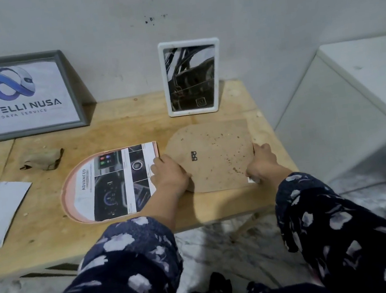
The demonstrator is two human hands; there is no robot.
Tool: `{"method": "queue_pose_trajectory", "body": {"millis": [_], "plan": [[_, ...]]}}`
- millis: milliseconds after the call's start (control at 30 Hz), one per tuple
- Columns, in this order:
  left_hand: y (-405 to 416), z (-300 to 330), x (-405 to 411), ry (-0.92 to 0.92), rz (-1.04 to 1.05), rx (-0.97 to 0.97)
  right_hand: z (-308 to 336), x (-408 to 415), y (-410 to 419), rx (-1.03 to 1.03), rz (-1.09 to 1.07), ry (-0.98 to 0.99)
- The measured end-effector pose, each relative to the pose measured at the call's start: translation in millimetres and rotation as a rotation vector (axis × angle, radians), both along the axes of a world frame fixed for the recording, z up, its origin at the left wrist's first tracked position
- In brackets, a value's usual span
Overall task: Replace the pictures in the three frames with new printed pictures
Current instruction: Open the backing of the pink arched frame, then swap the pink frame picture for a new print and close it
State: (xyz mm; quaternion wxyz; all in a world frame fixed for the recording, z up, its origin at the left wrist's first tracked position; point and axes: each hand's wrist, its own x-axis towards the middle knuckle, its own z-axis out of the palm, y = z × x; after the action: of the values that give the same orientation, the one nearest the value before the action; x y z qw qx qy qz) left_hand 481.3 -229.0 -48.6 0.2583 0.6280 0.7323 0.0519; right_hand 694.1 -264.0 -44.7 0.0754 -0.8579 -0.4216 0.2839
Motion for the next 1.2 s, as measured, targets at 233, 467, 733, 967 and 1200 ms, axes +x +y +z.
{"method": "queue_pose_trajectory", "body": {"millis": [233, 467, 733, 967, 1200], "plan": [[-3.5, -18.0, 6.3, 0.226, -0.259, 0.026, -8.8, 12.1, 8.8, -0.109, 0.084, -0.035], [4.2, -3.4, 3.7, 0.343, -0.353, -0.040, -9.4, 10.5, 10.8, -0.196, 0.142, -0.108], [2.6, 5.1, -79.8, 0.167, -0.040, 0.116, -0.3, -81.8, 11.7, -0.032, 0.356, -0.292], [-3.9, 7.7, -167.6, 0.252, 0.169, 0.023, -5.2, -184.8, 25.4, 0.104, 0.529, -0.114], [-4.9, -4.4, -209.9, 0.223, 0.121, -0.028, -13.1, -217.9, 22.7, 0.052, 0.445, -0.173]]}}
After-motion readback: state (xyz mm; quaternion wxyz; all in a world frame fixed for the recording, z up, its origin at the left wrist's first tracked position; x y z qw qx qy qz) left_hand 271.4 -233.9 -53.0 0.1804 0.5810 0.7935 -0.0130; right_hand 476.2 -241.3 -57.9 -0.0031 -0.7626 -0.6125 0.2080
